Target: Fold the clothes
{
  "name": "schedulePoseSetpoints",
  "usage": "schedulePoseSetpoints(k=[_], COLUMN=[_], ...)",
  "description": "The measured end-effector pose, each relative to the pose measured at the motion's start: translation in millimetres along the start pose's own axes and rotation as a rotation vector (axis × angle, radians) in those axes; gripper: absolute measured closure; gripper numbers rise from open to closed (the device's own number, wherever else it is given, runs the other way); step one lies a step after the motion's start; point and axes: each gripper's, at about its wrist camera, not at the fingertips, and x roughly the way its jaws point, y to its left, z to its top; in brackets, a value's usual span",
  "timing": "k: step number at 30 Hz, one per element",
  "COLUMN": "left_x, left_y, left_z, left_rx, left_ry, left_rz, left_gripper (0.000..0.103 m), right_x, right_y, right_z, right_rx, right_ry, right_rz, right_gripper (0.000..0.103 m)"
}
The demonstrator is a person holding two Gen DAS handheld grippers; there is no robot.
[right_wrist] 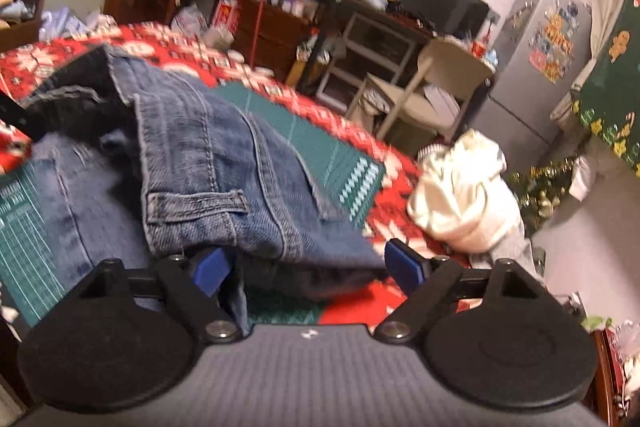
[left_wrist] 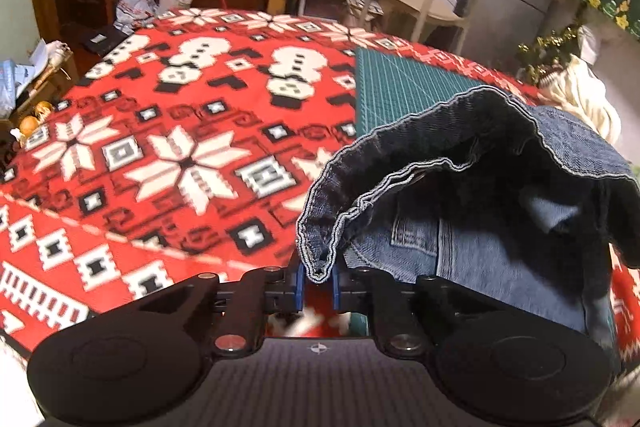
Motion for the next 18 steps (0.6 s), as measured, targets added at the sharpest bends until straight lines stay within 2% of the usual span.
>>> schedulePoseSetpoints(k=[5,7,10,11,12,14,18], left_x=[3.6,3.4,10.3,14.8,19.4,27.5,34.6], left_y=[3.8,6.4,9.9,9.4,8.8,8.1,11.6], left_z=[21.9,31.1,40.1,40.0,39.9,37.7,32.9], left_rx=[-0.018,-0.042,-0.080,-0.077,-0.075,-0.069,-0.089], left_ry=[-0.064,-0.092,-0.099,-0.091,-0.082,-0.063,-0.043], left_rz=[0.033,0.033,0.019,0.027,0.036,0.044,0.027], left_gripper=[0.093,0.093,0.093,0.093,0.093,0.093,0.087], right_x=[1.5,4.6,11.0,14.1,17.3,25.3,30.6], right_y=[-0.1,-1.8,-0.9,1.5,5.4,13.1,18.5], right_z=[12.3,18.8,28.0,30.5,32.7,36.2,41.9], right_rx=[0.005,0.036,0.077,0.077,0.071,0.064,0.096], right_ry=[-0.044,-0.048,-0.049,-0.045,-0.037,-0.012,-0.007], right_rz=[0.019,0.056,0.115,0.124,0.125,0.121,0.127], right_gripper=[0.018,0.020,0.031,0.036,0.050,0.069,0.085])
